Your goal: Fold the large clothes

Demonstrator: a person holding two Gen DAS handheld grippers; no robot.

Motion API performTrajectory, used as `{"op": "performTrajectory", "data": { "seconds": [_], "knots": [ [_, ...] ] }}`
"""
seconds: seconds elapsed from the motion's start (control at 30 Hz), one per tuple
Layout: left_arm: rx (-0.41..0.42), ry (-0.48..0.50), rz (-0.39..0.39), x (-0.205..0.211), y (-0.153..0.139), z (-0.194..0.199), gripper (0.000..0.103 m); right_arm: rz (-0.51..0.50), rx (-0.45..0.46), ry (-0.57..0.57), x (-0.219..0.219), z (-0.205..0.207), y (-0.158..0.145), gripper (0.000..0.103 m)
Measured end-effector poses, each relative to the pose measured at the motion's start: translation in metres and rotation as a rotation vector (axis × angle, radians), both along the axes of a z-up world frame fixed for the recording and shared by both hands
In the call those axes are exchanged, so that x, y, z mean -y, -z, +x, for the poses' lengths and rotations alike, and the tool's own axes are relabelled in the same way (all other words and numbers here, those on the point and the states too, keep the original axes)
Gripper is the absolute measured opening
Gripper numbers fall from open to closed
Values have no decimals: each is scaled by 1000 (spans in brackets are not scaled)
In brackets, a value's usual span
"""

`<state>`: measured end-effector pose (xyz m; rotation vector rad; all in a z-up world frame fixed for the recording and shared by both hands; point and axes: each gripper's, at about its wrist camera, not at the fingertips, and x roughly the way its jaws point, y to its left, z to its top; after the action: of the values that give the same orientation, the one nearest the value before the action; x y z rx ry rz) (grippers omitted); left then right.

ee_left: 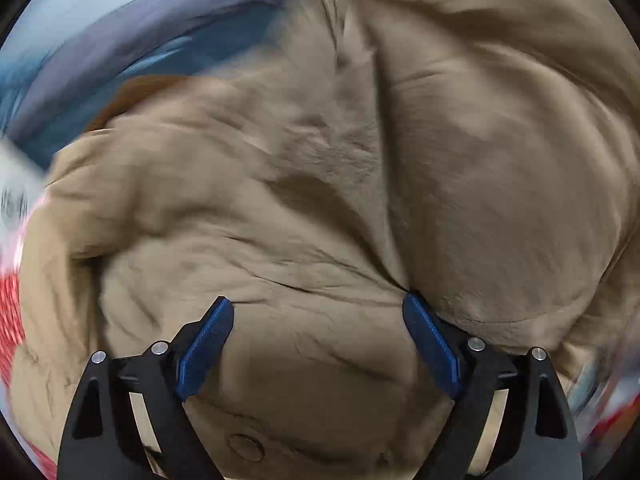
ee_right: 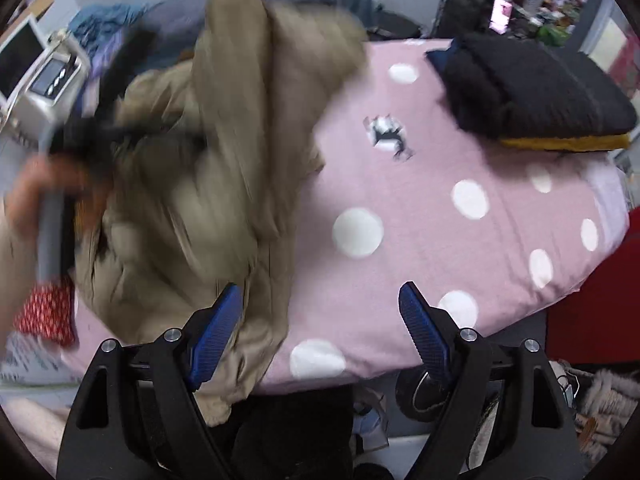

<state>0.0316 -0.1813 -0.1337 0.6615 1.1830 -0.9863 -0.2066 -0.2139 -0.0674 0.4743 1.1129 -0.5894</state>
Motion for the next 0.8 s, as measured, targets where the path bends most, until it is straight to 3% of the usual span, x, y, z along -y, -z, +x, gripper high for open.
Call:
{"op": "performTrajectory", "data": {
  "seconds": [0.1, 0.17, 0.43, 0.53, 0.63, 0.7, 0.8],
  "knots": [
    [14, 169, 106, -2, 29, -60, 87, -34, 53, 40, 31, 6, -20, 80],
    [67, 198, 120, -10, 39, -82, 90, -30, 73, 39, 47, 16, -27, 80],
    [31, 106, 78, -55, 17, -72, 92, 40, 144, -79, 91, 95, -26, 85],
    [19, 54, 53, -81, 4, -74, 92, 22, 93, -153, 90, 146, -17, 85],
    [8, -7, 42, -106, -5, -67, 92, -34, -9, -156, 89, 182, 4, 85],
    [23, -37, 42, -127, -13, -60, 92, 57, -23, -130, 98, 197, 24, 85],
    [110, -146, 87, -155, -24, -48, 96, 227, -29, -68, 106, 196, 58, 85]
  ]
}}
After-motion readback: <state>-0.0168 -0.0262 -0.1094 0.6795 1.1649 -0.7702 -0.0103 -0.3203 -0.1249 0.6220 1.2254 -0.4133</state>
